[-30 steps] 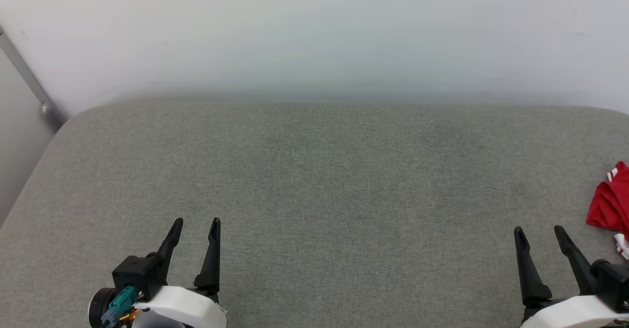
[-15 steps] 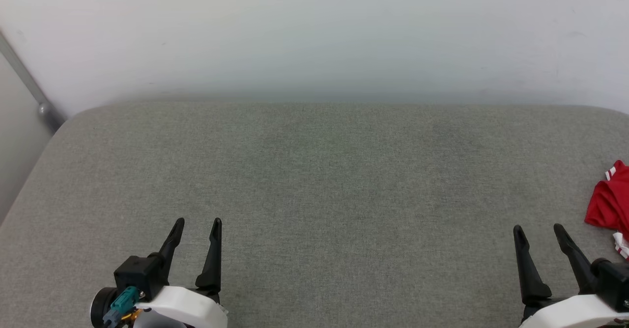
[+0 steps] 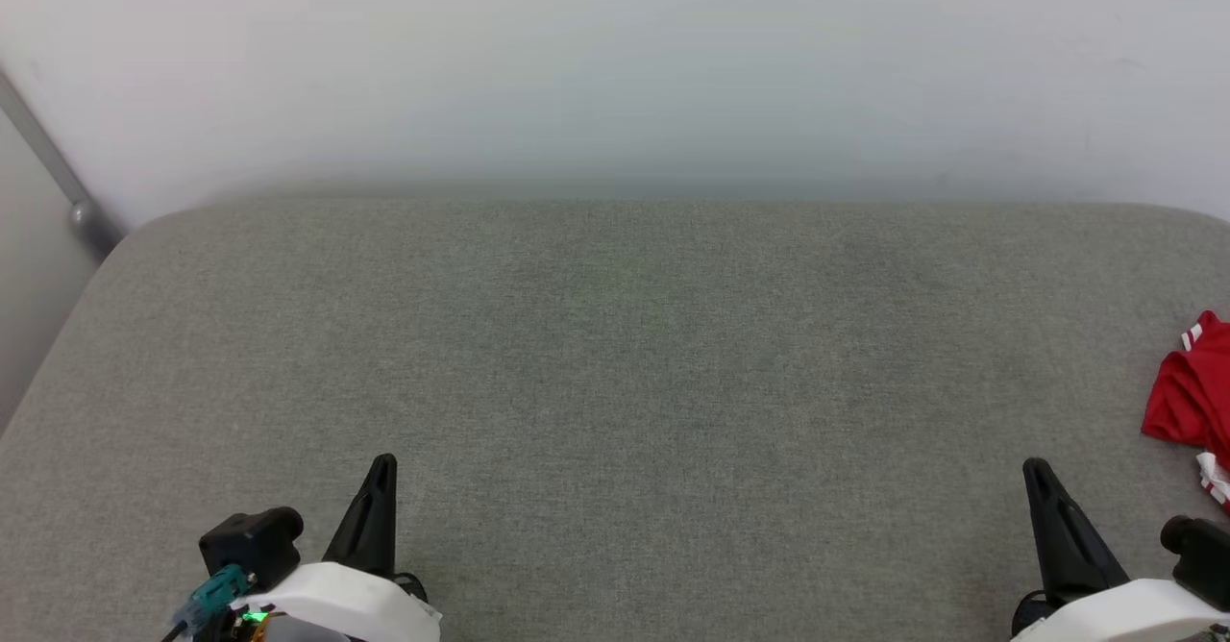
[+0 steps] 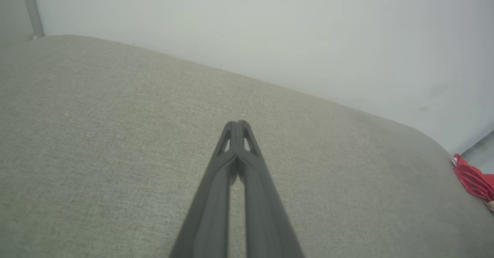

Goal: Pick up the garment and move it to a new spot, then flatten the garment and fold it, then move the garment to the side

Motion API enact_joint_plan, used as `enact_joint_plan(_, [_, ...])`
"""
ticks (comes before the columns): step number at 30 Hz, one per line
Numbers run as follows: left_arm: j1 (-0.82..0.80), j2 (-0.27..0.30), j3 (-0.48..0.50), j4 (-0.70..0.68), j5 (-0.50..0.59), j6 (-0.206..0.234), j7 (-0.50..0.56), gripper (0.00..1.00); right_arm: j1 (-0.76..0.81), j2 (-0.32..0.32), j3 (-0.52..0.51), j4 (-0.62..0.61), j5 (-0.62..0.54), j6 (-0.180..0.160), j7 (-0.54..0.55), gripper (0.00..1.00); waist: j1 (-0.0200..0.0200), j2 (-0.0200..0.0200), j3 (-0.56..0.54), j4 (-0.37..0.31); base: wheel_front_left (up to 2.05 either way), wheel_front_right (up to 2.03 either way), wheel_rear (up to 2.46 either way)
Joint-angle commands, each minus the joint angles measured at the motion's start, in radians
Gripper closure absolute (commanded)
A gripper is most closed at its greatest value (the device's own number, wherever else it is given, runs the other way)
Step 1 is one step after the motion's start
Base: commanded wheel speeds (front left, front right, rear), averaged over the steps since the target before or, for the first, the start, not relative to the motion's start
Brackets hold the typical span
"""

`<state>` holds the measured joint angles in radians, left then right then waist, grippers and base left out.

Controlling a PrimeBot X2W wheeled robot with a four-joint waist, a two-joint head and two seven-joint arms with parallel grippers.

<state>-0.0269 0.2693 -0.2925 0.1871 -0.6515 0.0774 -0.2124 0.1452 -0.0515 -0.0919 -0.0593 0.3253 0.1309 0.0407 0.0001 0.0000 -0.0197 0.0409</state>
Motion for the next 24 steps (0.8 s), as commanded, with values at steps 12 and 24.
enact_joint_plan(12, [-0.038, -0.031, 0.076, 0.003, -0.175, -0.039, 0.055, 1.00, -0.068, -0.005, -0.002, 0.041, 0.234, 0.000, 0.010, 1.00, 0.0000, 0.0000, 0.002, -0.004, 0.00, 0.00, 0.00])
enact_joint_plan(24, [-0.047, -0.062, 0.132, 0.011, -0.315, -0.069, 0.100, 1.00, -0.102, -0.006, -0.003, 0.086, 0.420, 0.000, 0.019, 1.00, 0.0000, 0.0000, 0.005, -0.009, 0.00, 0.00, 0.00])
